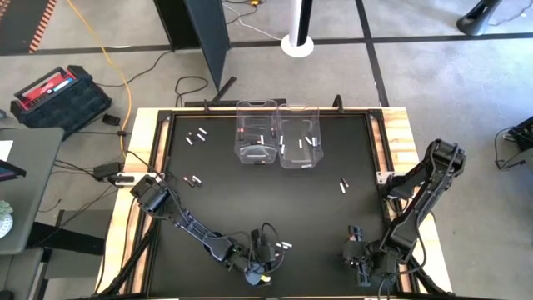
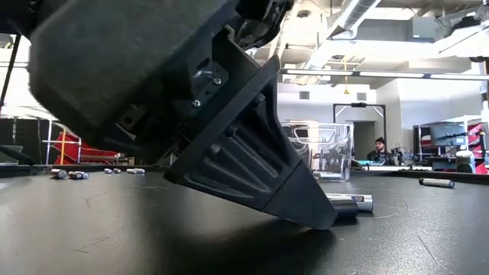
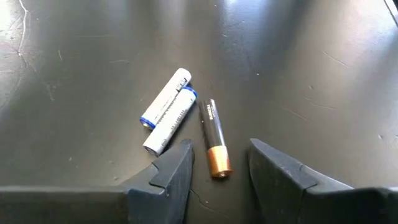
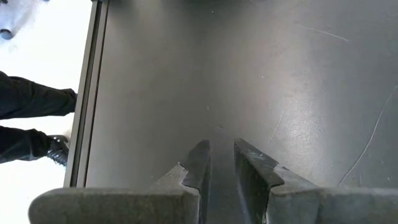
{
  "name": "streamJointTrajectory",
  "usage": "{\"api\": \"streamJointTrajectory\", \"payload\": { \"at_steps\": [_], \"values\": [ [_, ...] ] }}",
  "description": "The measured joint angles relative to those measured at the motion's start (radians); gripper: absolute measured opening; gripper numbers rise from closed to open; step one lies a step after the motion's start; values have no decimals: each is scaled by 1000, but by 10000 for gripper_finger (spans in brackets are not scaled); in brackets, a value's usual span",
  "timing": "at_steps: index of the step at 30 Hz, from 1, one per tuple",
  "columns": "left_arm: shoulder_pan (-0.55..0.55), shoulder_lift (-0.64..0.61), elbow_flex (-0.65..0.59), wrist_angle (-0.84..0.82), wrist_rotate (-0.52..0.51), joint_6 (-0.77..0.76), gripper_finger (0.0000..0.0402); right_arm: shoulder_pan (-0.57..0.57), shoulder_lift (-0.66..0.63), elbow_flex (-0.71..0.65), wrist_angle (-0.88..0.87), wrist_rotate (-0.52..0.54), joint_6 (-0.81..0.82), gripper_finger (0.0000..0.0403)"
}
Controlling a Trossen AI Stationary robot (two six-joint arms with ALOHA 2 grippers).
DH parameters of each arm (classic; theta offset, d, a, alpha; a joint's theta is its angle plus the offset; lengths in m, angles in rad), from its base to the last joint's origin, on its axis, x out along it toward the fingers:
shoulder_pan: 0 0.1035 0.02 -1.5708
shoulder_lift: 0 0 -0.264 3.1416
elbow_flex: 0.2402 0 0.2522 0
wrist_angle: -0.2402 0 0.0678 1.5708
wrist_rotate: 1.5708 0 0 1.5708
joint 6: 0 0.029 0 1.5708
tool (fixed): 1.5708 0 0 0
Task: Sort batteries
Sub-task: Put the black battery into the left transparent bin
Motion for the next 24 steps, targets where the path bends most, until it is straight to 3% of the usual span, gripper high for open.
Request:
{"api": "streamJointTrajectory", "payload": {
  "at_steps": [13, 24],
  "values": [
    [1, 0, -1, -9, -10, -10, 74, 0, 0, 0, 0, 0, 0, 88],
    [-3, 2, -4, 21, -6, -10, 51, 0, 0, 0, 0, 0, -1, 88]
  ]
}}
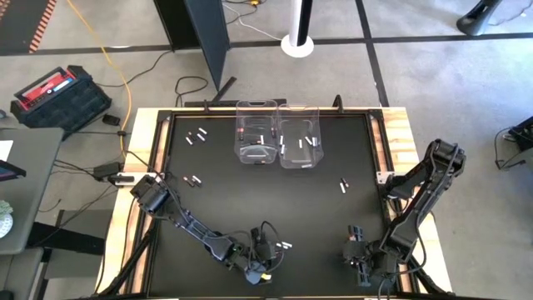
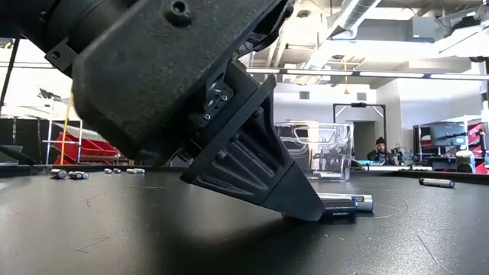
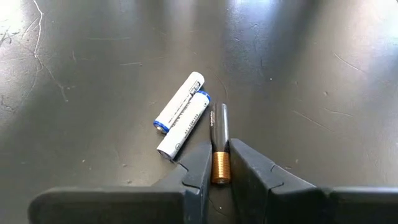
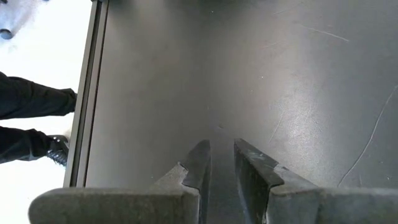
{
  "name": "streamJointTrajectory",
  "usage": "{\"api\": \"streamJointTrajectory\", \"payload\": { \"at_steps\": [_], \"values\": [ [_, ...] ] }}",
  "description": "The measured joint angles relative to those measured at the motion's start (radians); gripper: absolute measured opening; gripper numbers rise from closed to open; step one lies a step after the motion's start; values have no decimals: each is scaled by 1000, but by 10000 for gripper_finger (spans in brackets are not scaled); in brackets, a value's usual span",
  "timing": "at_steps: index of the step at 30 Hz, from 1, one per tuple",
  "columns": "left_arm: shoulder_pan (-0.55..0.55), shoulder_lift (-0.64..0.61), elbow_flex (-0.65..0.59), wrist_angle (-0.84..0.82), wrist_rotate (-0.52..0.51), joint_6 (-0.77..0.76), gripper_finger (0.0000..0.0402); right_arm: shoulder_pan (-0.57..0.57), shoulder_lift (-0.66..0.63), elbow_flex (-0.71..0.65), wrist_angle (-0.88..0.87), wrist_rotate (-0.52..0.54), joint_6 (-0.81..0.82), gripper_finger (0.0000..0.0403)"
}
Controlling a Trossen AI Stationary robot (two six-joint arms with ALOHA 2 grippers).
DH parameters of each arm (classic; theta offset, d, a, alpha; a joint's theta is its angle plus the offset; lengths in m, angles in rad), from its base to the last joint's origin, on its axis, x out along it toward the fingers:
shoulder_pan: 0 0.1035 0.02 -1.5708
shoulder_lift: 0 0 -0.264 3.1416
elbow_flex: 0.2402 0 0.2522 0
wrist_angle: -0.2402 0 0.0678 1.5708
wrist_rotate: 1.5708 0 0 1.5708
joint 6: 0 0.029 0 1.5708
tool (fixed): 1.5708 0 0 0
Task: Sort batteries
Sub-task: Put the black battery into the left transparent bin
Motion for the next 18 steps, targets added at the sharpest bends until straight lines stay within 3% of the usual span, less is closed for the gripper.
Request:
{"api": "streamJointTrajectory", "payload": {
  "at_steps": [18],
  "values": [
    [-27, -28, -2, 79, 20, 2, 50, 0, 0, 0, -1, 0, 0, 88]
  ]
}}
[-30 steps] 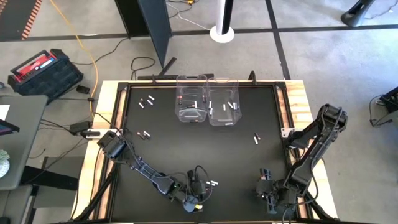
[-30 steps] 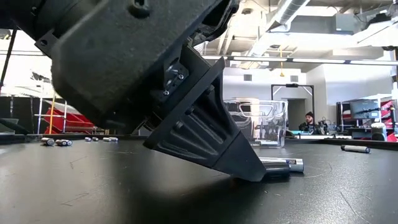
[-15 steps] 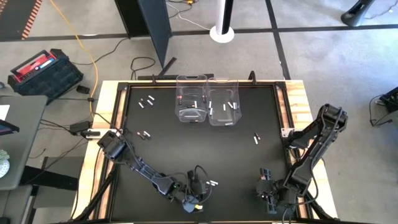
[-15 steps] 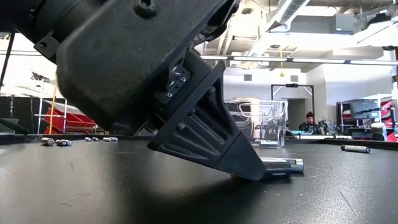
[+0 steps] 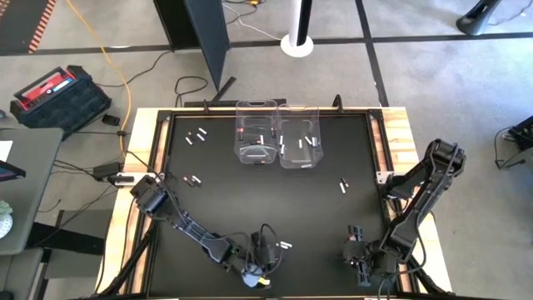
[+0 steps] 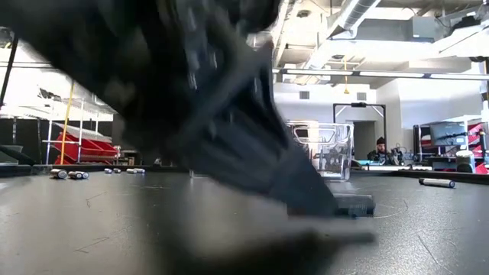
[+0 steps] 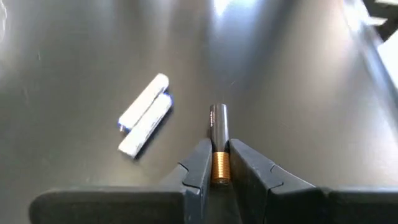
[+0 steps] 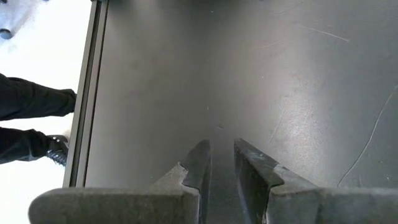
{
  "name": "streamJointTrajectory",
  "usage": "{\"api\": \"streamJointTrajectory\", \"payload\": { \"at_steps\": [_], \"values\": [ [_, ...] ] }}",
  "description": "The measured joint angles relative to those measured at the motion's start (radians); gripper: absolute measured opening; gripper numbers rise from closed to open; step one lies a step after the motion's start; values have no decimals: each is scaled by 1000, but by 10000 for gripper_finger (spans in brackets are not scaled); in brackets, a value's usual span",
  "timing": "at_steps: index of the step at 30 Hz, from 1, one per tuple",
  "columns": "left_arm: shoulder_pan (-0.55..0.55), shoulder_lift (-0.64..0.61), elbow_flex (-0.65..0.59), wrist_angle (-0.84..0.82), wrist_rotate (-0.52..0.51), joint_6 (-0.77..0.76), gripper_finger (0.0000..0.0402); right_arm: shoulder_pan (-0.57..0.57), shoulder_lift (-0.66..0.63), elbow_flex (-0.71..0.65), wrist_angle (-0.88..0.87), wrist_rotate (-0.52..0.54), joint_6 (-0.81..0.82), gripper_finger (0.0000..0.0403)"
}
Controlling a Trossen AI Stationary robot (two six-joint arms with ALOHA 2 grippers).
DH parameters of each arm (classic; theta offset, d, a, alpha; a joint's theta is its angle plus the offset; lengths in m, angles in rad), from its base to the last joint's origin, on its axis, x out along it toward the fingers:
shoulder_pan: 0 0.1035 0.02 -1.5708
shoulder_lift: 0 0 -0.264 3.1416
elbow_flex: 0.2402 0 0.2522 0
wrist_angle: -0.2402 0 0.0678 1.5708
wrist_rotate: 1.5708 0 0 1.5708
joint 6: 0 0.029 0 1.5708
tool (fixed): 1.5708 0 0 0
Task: Sort batteries
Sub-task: Put the black battery into the left transparent bin
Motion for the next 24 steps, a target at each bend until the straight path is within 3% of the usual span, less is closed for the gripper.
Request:
{"api": "streamJointTrajectory", "payload": {
  "at_steps": [12, 19, 24],
  "values": [
    [116, -202, 2, -89, -9, 154, 50, -4, 0, 0, 1, 5, 0, 88],
    [308, -427, 2, -378, -16, 161, 50, -31, 0, 0, 2, 6, 8, 88],
    [500, -577, 3, -497, -16, 271, 50, -64, 0, 0, 1, 7, 8, 88]
  ]
}}
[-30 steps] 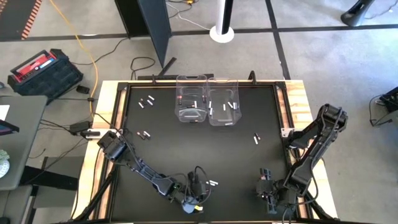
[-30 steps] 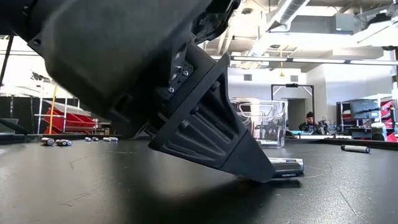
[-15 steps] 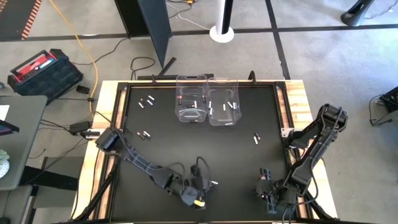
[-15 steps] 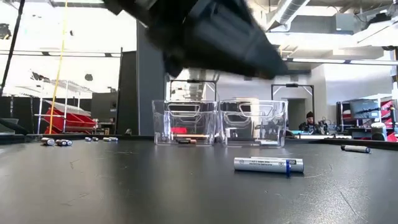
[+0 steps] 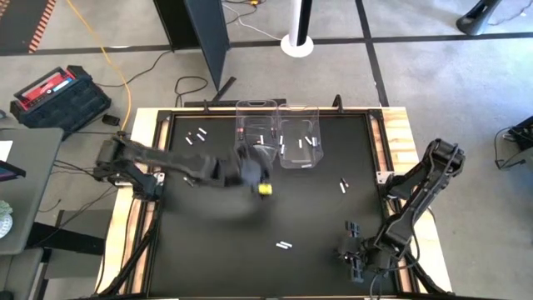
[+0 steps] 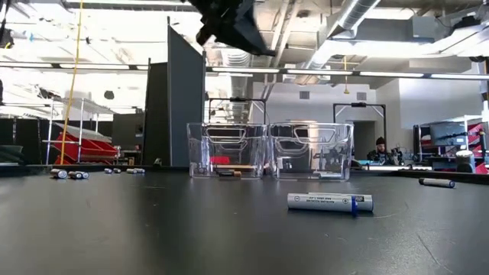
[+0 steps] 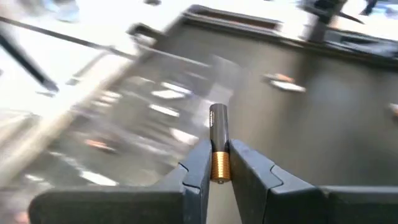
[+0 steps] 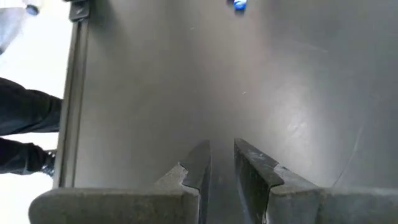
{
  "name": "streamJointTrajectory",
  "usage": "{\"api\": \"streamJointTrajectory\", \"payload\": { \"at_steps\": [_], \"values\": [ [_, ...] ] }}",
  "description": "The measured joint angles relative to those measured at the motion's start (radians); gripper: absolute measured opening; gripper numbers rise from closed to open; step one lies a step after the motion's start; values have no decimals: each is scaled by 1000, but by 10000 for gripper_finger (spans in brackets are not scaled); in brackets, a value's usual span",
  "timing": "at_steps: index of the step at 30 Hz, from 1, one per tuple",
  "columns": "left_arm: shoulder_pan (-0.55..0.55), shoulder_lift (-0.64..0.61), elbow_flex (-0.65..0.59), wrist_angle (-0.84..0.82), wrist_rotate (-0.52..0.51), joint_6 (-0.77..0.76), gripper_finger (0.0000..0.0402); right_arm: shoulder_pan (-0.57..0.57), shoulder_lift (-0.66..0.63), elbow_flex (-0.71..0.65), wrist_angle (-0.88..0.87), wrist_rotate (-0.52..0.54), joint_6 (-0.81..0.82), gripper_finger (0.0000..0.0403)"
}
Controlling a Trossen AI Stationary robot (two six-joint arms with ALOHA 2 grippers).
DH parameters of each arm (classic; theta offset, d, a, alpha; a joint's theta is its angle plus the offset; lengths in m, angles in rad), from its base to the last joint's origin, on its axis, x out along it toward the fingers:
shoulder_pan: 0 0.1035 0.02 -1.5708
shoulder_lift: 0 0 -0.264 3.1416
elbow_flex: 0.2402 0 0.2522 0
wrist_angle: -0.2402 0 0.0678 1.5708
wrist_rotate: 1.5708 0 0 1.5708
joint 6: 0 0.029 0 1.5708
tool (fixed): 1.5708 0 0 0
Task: Sort batteries
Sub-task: Put the black battery into the left transparent bin
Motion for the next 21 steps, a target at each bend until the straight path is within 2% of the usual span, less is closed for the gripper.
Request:
{"api": "streamJointTrajectory", "payload": {
  "at_steps": [4, 8, 12, 14, 17, 21],
  "values": [
    [181, -73, 1, -21, 46, 125, 50, -31, 0, 0, -5, 0, 0, 88],
    [381, -82, 1, -28, 249, 186, 50, -66, 0, 0, -8, 0, 1, 88],
    [550, -22, 2, -21, 491, 181, 50, -103, 0, 0, -1, 0, 3, 88],
    [600, 28, 1, -27, 589, 189, 50, -124, 0, 0, 0, 0, 3, 88],
    [637, 110, 1, -28, 685, 240, 50, -161, 0, 0, 2, 0, 3, 88],
    [648, 198, 1, -25, 688, 291, 50, -212, 0, 0, 4, 0, 3, 88]
  ]
}}
